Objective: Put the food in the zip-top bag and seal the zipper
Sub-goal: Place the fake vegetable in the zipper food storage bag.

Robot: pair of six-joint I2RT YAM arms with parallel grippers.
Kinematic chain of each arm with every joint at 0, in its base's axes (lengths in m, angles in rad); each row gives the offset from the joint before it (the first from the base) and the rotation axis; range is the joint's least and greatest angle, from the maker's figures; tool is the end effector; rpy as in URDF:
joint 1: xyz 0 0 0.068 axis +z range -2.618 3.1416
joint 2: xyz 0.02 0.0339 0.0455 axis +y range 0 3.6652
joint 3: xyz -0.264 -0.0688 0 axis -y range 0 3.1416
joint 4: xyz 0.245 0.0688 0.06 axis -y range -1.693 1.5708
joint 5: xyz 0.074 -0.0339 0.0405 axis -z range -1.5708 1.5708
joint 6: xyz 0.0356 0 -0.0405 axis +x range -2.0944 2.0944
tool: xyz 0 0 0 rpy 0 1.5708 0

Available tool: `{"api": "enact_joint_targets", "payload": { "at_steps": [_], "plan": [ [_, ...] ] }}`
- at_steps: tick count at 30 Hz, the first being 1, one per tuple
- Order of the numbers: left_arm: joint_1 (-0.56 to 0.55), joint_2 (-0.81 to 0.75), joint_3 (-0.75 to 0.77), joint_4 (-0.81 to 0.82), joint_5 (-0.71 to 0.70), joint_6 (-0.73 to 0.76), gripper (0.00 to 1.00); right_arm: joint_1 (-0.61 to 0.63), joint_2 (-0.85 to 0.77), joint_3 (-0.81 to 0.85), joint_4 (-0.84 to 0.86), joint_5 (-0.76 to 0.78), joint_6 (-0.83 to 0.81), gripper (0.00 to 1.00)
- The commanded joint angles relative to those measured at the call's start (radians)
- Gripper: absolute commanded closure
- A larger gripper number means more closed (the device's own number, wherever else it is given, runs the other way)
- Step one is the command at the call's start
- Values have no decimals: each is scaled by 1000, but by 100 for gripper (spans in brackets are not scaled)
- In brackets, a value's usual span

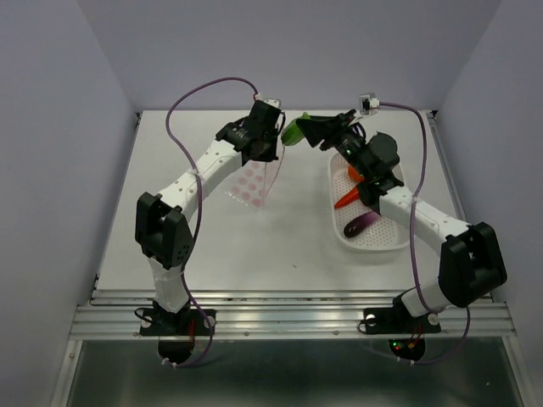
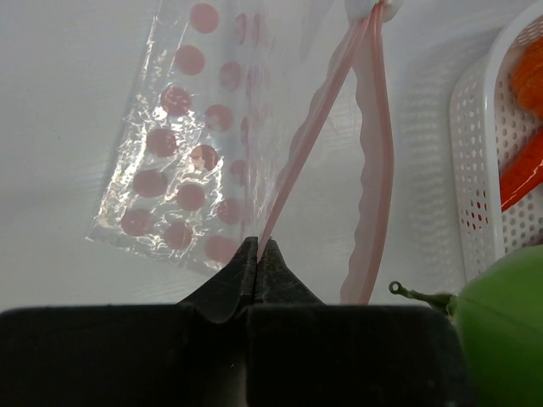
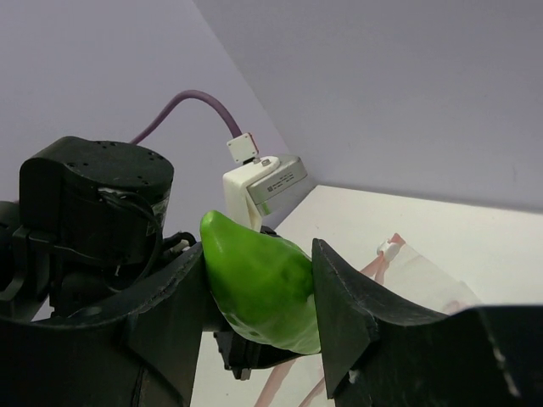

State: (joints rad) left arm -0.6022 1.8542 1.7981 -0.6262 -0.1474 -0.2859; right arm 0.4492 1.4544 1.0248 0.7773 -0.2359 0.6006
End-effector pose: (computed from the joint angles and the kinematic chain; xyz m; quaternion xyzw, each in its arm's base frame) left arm 0.3545 -0.2373 0.3443 0.1106 0.8942 -0.1241 0.4156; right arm 0.3019 0.1548 0.3652 -0.0530 0.5758 0.4659 0.6698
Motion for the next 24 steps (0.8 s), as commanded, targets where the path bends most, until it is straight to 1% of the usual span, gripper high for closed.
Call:
{"api": "enact_joint_targets", "payload": {
  "at_steps": [1,9,12,21,24],
  "plan": [
    [5,-32,53,-7,-4,-9,100,16,26,9,134,40,21,99],
    [5,-29,69,-12,3,-16,100,34,86,21,152,40,33,99],
    [9,-27,75,-13,3,-18,100,34,101,26,131,38,19,99],
    [16,-29,99,-26,0,-36,100,83,123,-23,60,141,-56,99],
    [16,-32,107,-32,-3,-38,100,108,132,-9,14,193,-105,99]
  ]
}}
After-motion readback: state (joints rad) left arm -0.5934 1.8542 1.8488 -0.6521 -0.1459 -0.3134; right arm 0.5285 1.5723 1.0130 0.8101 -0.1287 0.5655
